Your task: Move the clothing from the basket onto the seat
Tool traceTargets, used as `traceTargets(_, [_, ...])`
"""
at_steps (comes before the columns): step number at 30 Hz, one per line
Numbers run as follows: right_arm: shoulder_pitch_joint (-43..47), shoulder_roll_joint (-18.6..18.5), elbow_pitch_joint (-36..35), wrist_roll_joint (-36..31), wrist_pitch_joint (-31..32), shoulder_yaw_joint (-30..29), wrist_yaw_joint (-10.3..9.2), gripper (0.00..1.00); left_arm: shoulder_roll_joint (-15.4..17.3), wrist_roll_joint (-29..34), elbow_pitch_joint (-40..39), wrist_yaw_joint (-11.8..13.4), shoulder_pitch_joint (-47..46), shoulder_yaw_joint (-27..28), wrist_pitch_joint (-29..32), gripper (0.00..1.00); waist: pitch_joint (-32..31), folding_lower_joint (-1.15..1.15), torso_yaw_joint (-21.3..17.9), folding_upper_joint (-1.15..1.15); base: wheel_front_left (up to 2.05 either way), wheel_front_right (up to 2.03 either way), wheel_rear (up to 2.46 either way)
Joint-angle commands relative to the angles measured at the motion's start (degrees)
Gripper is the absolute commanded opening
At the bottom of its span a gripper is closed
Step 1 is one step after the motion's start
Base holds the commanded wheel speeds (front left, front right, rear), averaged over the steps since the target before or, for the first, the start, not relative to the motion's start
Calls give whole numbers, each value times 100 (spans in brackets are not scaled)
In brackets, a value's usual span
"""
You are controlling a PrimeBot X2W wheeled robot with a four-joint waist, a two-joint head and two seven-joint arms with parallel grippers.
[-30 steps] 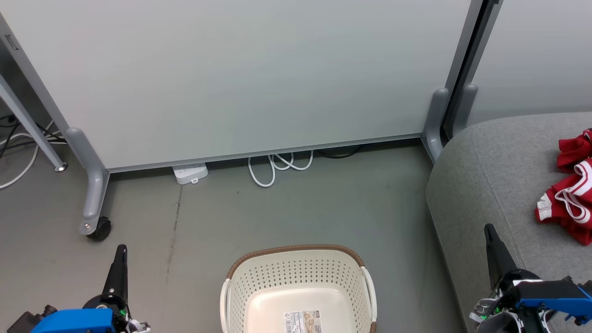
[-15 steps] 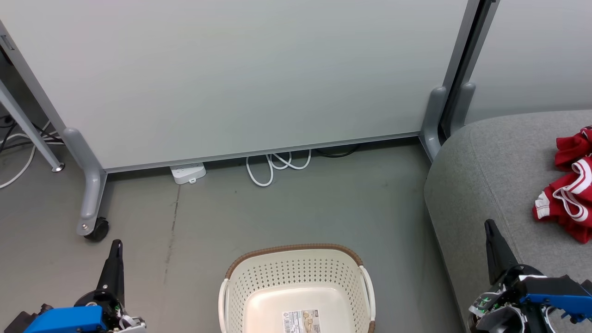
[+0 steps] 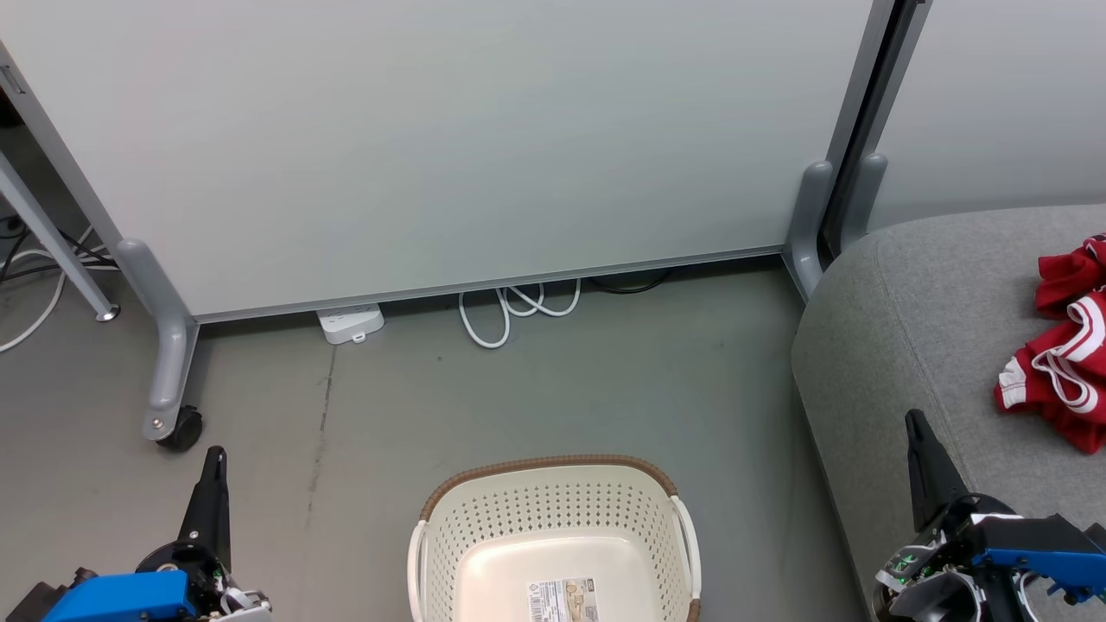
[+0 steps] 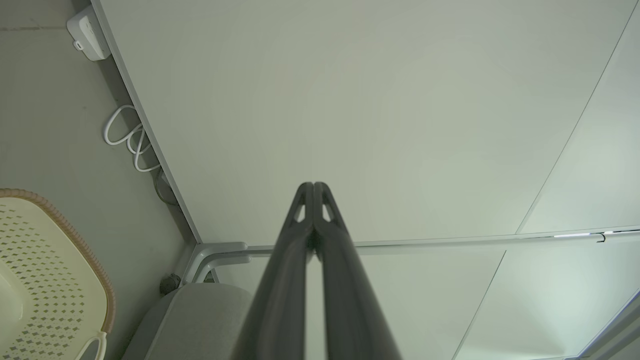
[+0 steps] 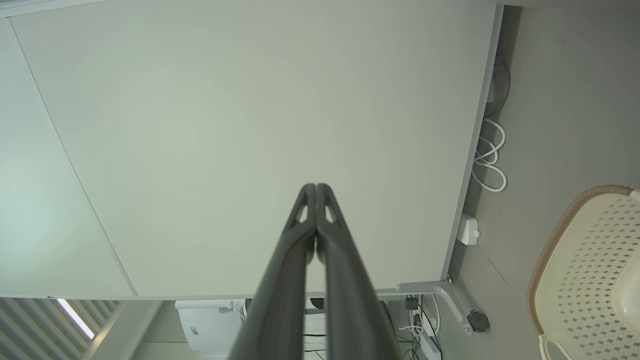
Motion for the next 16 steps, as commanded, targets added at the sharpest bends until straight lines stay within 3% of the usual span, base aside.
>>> traceTargets(1, [-64,-21,8,21,12,-7,0,0,14,-16,-21,-35,-68,10,29,0,0,0,0,0,0,0,0])
traceTargets(16, [-64,-21,8,21,9,-7,0,0,14,-17,-21,-35,-67,9,28,0,0,0,0,0,0,0,0])
